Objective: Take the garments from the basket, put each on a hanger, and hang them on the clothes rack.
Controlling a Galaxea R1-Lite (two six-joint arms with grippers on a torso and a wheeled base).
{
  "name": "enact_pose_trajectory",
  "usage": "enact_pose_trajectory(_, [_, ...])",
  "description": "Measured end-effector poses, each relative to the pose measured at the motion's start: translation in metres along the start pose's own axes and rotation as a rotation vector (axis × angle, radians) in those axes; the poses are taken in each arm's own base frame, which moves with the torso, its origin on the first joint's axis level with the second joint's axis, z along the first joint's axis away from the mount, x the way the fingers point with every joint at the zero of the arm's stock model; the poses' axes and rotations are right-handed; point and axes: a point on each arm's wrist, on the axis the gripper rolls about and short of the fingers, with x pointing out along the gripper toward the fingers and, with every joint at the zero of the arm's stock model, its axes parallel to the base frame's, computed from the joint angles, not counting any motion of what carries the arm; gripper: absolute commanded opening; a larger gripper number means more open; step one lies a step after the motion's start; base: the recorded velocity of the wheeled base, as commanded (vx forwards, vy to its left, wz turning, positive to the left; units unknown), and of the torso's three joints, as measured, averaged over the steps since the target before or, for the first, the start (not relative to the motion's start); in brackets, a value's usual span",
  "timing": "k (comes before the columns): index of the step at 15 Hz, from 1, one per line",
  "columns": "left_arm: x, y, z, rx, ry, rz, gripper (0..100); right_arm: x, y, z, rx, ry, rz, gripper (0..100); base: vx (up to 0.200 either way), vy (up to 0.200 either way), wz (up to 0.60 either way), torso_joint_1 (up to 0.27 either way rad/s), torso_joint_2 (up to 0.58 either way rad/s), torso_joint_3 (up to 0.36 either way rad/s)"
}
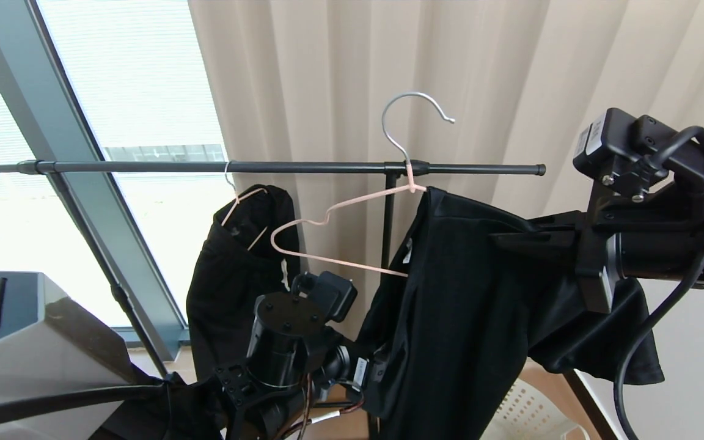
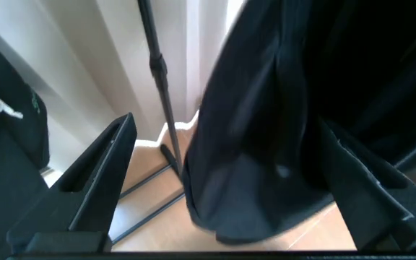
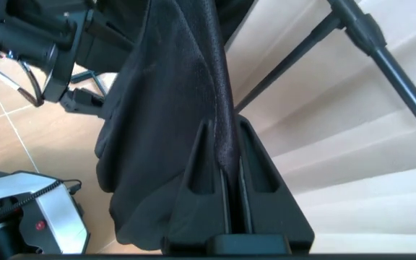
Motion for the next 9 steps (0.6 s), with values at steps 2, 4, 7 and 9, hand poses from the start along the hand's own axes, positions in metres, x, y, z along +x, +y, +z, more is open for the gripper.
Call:
enact_pose_trajectory(2, [-0.003,0.002,-0.008,0.008,0.027,0.024,0,-0.002,-0.001,0.001,0.012,-0.008,-0.009,0,0.0,0.0,0.0,0.0,0.0,0.0])
enact_pose_trajectory(4, [-0.006,0.003,-0.012,0.006,0.018,0.032,0,-0.004,-0.003,0.001,0.022,-0.008,-0.019,0,0.0,0.0,0.0,0.0,0.0,0.0])
enact_pose_trajectory(7, [-0.014,0.005,-0.009,-0.001,-0.01,0.047,0,-0.006,-0.01,-0.004,0.043,0.008,-0.047,0,0.0,0.0,0.0,0.0,0.0,0.0])
enact_pose_trajectory(9, [-0.023,0.012,-0.004,-0.012,-0.031,0.066,0,-0.008,-0.015,-0.007,0.056,0.016,-0.069,0,0.0,0.0,0.0,0.0,0.0,0.0])
